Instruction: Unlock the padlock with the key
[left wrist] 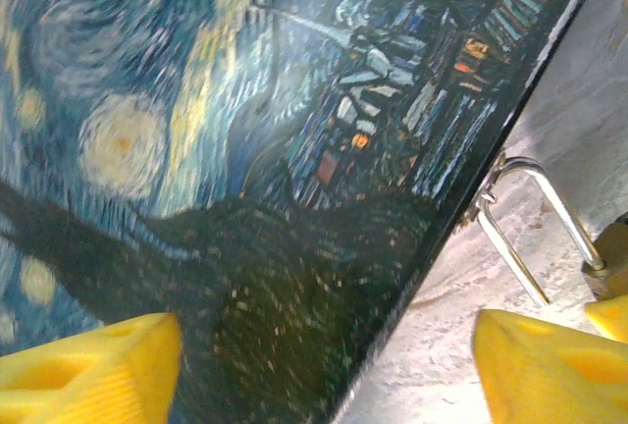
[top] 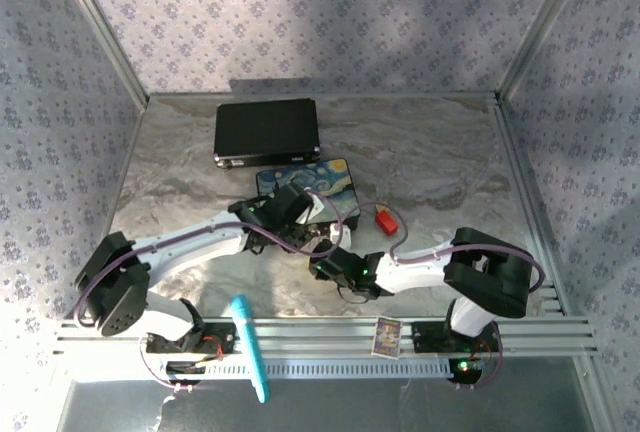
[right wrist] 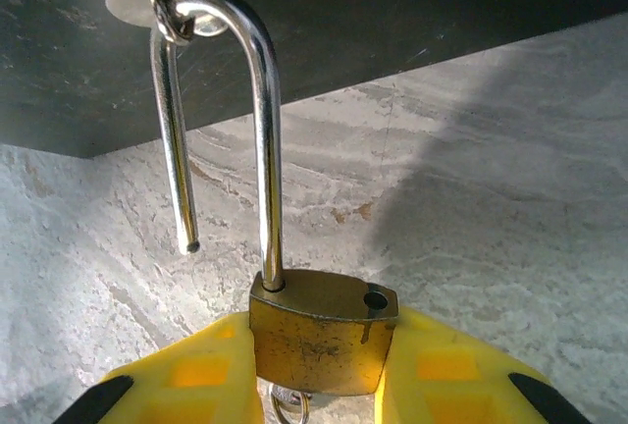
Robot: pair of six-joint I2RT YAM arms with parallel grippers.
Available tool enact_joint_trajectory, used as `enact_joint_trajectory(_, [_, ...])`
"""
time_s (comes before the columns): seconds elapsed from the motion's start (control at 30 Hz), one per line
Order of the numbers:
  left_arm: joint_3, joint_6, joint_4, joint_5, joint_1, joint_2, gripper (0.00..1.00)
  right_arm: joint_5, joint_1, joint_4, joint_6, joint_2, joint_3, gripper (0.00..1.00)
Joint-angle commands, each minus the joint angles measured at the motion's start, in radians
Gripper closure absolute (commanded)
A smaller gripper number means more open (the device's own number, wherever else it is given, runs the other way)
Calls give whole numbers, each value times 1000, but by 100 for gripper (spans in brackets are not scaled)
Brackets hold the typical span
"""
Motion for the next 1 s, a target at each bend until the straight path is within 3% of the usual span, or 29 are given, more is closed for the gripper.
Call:
enact_joint_trajectory(0.0, [69,157,-8,7,14,81,31,16,-13,77,78,58,-45,78])
enact_joint_trajectory(0.3, [38,199,-19,38,31,173,50,6,-24,189,114,106,-57,82])
enact_joint_trajectory(0.97, [-34,204,-3,109,25,232,52,103,-103,518,290,207,-85,84])
